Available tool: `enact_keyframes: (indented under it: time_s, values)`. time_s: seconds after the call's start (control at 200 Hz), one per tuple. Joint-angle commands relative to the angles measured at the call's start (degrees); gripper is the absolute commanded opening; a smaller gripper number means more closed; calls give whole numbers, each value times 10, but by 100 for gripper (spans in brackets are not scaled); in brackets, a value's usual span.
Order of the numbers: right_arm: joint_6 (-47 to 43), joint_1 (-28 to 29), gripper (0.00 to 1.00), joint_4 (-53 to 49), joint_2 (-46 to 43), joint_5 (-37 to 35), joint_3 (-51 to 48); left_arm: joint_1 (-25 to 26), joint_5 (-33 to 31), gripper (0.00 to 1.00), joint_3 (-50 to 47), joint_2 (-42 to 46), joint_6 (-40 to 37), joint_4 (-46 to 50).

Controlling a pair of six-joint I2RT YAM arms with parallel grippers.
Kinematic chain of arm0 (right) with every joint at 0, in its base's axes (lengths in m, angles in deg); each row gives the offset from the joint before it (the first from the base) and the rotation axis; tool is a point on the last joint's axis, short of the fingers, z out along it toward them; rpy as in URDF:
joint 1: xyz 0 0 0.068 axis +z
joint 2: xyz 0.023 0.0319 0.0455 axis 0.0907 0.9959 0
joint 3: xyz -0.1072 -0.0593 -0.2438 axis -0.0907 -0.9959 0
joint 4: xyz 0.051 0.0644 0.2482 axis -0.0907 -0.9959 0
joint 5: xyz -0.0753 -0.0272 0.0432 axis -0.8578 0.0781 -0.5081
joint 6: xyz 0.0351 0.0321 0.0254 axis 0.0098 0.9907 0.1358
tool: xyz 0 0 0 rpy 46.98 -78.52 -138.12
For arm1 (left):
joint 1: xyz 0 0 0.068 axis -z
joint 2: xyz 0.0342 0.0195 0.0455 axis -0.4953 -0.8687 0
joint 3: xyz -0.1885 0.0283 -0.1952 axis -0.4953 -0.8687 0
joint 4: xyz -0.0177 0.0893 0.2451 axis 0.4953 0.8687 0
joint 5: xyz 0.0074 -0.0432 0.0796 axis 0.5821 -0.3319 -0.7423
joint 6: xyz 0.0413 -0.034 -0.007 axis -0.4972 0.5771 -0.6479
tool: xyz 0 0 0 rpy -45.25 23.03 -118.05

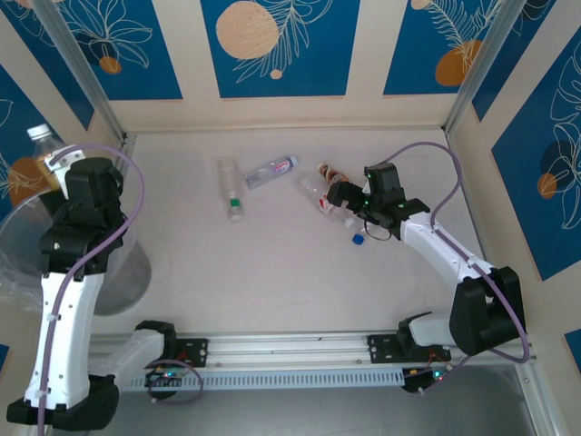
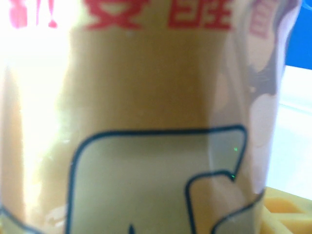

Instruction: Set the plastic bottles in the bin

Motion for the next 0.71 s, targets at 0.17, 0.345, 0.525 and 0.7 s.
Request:
enact_keyframes:
  time_s: [0.17, 0.345, 0.525, 0.7]
  values:
    - [-11, 9, 99, 13, -10, -7, 5, -176, 54, 61, -64, 12, 1, -33]
    - [-9, 10, 99, 18, -20, -15, -12, -288, 145, 61, -84, 12, 31, -37]
    - [-15, 10, 99, 15, -19, -16, -11, -337, 104, 63, -117, 2, 41, -55]
    - [-24, 10, 99, 12, -17, -15, -5, -377, 89, 65, -142, -3, 55, -71]
